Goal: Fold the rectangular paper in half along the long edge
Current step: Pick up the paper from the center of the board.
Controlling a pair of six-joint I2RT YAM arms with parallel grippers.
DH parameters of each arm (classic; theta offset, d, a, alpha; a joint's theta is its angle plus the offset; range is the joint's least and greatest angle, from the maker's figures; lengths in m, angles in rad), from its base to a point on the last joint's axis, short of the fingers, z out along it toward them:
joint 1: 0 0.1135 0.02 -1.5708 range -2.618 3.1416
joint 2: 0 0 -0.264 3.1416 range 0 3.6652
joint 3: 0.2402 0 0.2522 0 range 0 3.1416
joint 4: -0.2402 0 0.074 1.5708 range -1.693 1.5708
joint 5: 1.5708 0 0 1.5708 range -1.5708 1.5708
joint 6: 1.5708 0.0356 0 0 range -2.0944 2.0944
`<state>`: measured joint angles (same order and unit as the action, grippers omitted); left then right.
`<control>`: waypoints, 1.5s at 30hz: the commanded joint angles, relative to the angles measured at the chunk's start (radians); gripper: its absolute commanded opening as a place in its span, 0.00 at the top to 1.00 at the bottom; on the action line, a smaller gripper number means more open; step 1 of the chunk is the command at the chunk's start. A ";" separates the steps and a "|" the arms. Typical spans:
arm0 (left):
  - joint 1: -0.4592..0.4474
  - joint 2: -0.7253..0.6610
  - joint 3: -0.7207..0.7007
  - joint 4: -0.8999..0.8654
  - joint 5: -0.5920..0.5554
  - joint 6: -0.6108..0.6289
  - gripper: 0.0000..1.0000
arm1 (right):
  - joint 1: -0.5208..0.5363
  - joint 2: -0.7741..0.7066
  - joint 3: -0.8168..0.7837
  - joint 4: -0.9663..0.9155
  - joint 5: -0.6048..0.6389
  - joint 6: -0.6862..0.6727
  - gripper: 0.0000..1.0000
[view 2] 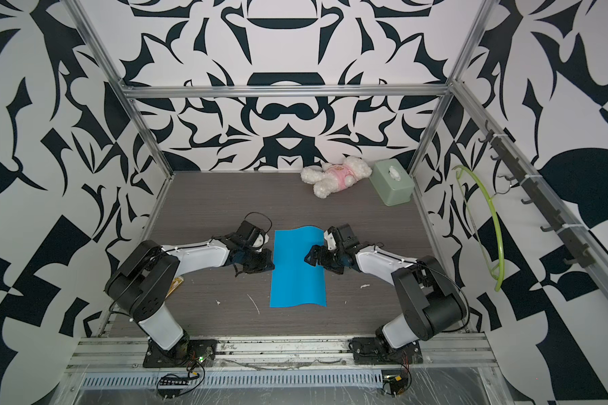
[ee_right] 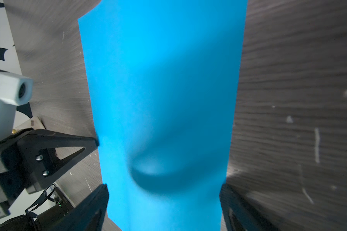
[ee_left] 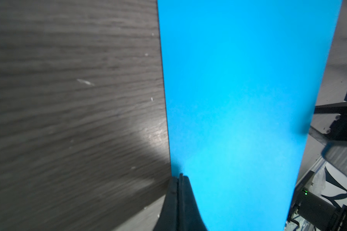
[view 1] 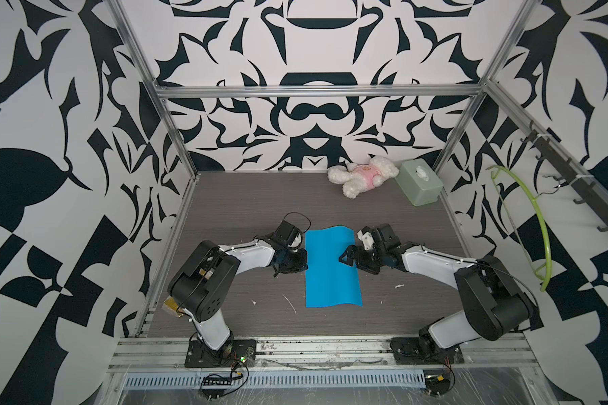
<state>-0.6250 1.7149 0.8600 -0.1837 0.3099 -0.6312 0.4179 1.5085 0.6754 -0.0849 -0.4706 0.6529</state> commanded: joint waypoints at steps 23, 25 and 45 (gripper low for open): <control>-0.021 0.135 0.057 -0.023 -0.007 -0.003 1.00 | -0.002 0.091 0.000 0.063 -0.032 0.039 0.09; -0.021 0.142 0.063 -0.020 -0.002 -0.006 1.00 | -0.002 0.102 0.005 0.068 -0.032 0.039 0.09; -0.049 0.215 0.143 0.039 0.034 -0.036 1.00 | -0.003 0.111 0.016 0.099 -0.063 0.039 0.10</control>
<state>-0.6640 1.8744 1.0088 -0.0853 0.3744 -0.6643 0.4156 1.6005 0.6926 0.0917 -0.5568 0.6968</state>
